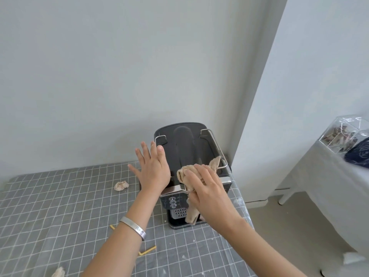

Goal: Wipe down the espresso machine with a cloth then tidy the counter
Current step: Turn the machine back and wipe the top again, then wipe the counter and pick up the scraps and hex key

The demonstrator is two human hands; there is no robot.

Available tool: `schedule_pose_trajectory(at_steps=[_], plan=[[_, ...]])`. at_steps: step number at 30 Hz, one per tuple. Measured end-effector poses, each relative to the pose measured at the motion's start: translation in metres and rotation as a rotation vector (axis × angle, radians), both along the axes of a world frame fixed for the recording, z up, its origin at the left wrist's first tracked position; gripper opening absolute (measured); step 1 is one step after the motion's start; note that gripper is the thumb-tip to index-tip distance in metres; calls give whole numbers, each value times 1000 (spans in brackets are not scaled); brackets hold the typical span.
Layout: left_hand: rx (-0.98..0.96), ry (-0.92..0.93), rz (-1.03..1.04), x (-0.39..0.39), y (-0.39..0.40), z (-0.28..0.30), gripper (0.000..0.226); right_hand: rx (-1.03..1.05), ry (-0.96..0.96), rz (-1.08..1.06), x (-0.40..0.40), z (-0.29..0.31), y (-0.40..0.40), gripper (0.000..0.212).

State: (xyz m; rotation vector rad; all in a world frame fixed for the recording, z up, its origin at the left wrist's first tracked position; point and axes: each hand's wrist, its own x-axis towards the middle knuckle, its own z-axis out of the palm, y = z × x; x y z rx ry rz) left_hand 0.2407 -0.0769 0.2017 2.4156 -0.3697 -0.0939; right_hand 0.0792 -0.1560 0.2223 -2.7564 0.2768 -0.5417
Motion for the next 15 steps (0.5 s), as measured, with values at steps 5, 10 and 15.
schedule_pose_trajectory(at_steps=[5, 10, 15], plan=[[0, -8, 11, -1, 0, 2, 67, 25, -78, 151, -35, -15, -10, 47], [-32, -12, 44, 1, -3, 0, 68, 299, 42, 151, -99, -64, -26, 58], [-164, -50, 95, -4, -2, 0, 59, 349, 289, 39, -132, -143, -30, 54]])
